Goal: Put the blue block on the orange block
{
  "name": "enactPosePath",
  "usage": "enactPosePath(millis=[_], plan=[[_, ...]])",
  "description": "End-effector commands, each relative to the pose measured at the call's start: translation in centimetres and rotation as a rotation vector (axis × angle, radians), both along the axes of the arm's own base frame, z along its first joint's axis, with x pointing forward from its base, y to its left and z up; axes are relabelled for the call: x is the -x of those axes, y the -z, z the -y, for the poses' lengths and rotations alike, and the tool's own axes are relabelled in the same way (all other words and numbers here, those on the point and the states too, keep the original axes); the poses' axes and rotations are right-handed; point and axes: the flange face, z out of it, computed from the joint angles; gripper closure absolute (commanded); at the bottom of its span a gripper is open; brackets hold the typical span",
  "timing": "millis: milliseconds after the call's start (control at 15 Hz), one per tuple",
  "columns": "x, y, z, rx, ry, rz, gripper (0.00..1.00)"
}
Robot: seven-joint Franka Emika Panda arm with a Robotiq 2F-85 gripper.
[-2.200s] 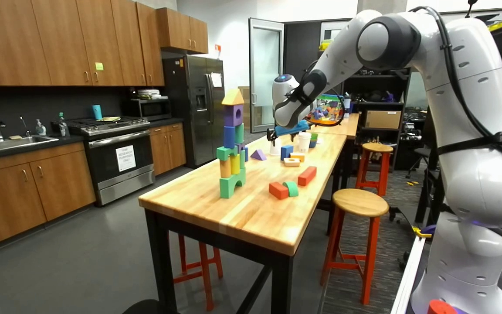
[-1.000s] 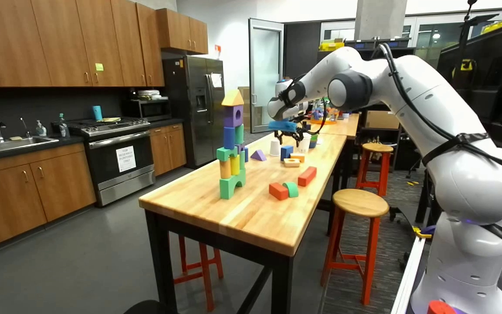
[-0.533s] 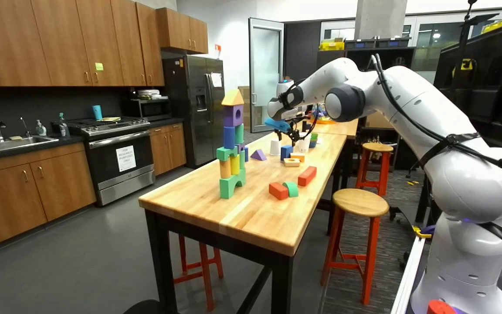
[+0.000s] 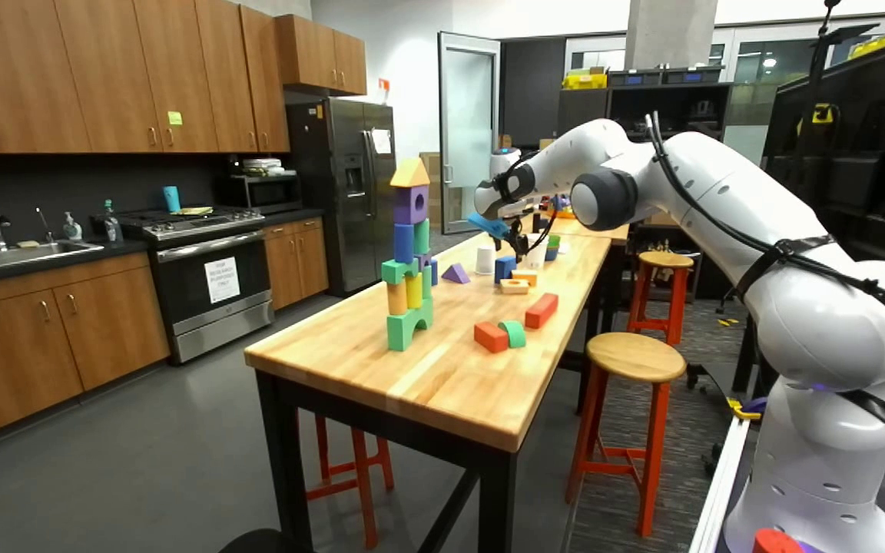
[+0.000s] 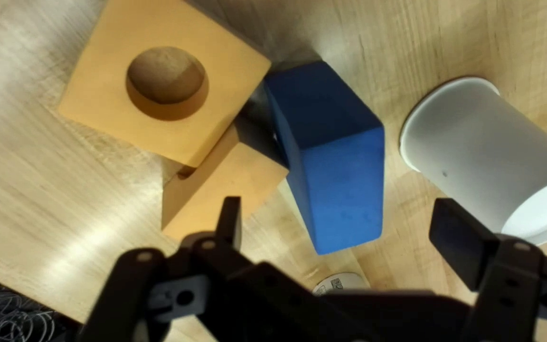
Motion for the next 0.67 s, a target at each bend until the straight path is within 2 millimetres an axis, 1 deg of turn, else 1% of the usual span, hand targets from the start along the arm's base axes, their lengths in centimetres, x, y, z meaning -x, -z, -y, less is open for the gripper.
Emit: enactPosePath(millis=[0,267,333,400,533,600], plan=[[0.1,0.2,0.9,-0.032,0.013,-0.024,0.00],[-0.5,0.2,0.3,-0.014,-0.053,-0.056,0.00],[-0.7,0.2,0.0,-0.003,-0.065,-0.066,0.25],[-0.9,0.1,-0.3,-0.001,-0.084,-0.070,0.26],[-1.4,0.0,-0.7,0.005,-0.116,-0.076,0.39],[-1.5,0.0,-0.9,0.005,-0.130,-0.080,0.48]])
